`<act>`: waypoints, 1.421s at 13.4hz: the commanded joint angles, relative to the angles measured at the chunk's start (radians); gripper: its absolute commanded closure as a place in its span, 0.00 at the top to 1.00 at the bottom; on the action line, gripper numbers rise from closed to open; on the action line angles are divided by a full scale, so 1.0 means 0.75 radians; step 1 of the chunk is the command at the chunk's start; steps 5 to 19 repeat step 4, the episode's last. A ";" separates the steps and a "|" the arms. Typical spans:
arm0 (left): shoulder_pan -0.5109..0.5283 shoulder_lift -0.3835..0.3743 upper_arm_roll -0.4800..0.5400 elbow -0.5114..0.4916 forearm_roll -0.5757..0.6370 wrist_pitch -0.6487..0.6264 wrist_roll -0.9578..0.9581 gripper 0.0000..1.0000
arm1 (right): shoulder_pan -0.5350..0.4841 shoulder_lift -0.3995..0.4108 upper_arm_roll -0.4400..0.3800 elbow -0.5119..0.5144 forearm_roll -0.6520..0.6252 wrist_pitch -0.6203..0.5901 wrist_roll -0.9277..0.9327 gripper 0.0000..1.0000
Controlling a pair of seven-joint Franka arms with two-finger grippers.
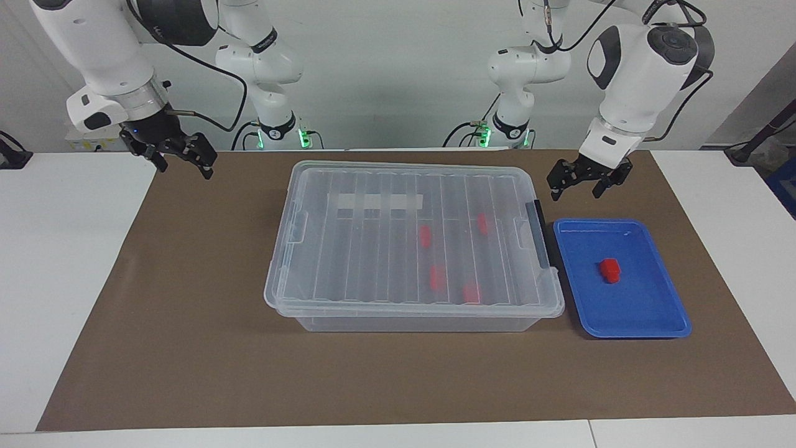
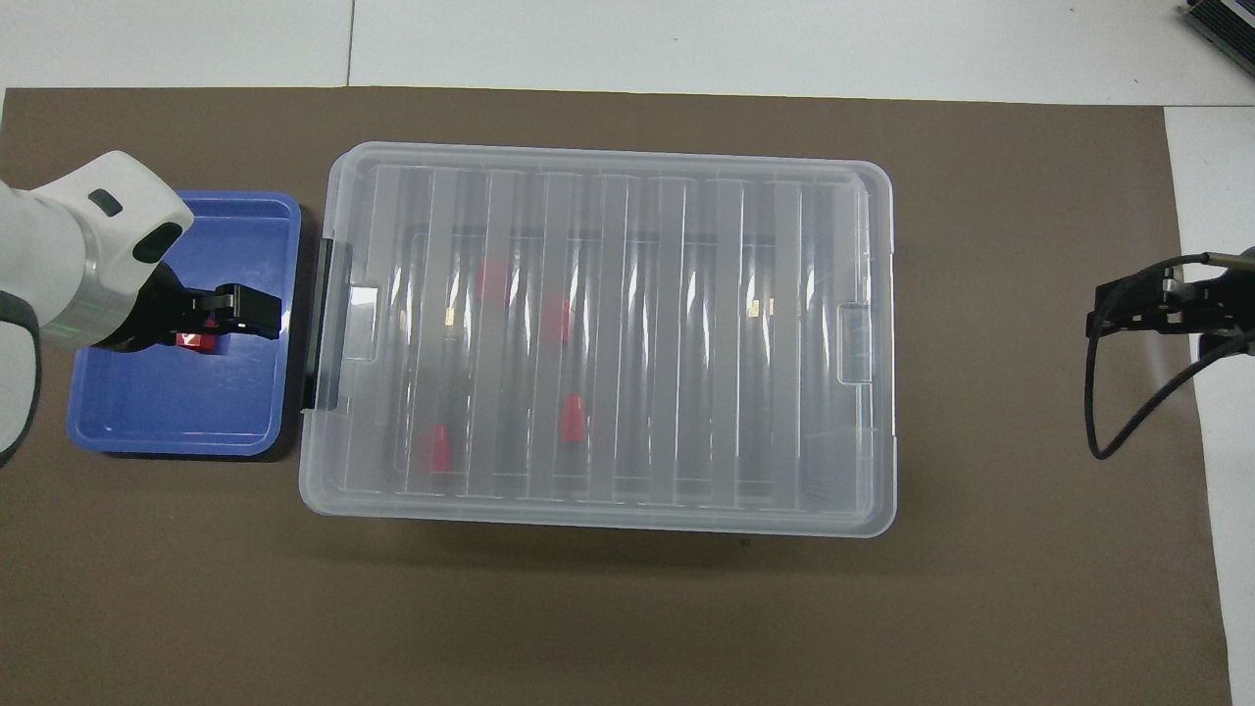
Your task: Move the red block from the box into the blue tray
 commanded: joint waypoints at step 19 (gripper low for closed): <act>-0.126 -0.042 0.111 -0.052 -0.018 0.028 -0.013 1.00 | -0.009 -0.041 0.008 -0.053 0.005 0.041 0.017 1.00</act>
